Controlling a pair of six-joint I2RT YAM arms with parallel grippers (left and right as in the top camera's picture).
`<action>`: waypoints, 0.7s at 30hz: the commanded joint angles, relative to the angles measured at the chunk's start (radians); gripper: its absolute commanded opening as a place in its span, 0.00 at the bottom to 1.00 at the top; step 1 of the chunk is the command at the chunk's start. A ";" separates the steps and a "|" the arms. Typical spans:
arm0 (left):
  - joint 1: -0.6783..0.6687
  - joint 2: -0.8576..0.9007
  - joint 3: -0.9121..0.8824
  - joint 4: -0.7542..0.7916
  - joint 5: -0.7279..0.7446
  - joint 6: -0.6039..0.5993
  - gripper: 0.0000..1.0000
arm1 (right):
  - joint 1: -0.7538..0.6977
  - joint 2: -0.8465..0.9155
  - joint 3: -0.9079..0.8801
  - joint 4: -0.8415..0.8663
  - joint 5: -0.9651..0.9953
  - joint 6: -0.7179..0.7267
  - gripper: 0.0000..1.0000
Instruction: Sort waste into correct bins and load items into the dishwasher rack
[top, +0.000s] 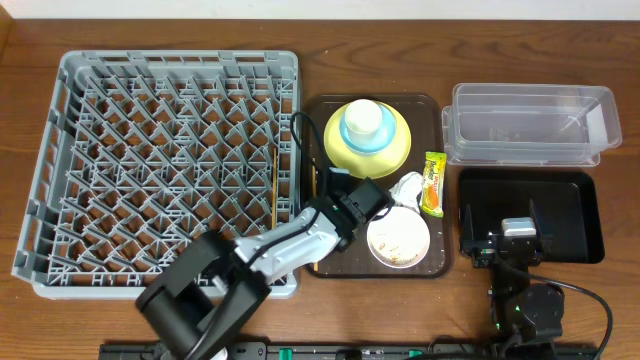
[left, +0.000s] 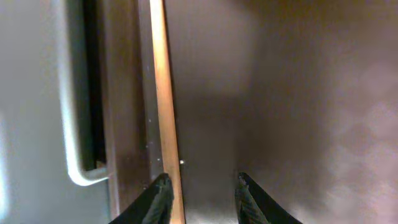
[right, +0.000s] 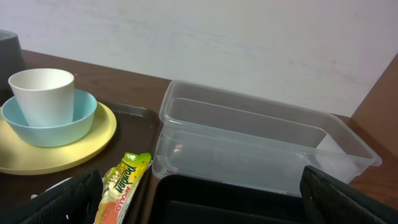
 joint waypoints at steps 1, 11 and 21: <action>0.000 0.032 -0.013 0.007 -0.006 -0.032 0.36 | -0.005 0.000 -0.001 -0.004 -0.003 -0.010 0.99; 0.000 0.043 -0.013 0.030 0.059 -0.031 0.36 | -0.005 0.000 -0.001 -0.004 -0.003 -0.010 0.99; 0.000 0.043 -0.013 0.069 0.130 -0.023 0.36 | -0.005 0.000 -0.001 -0.004 -0.003 -0.010 0.99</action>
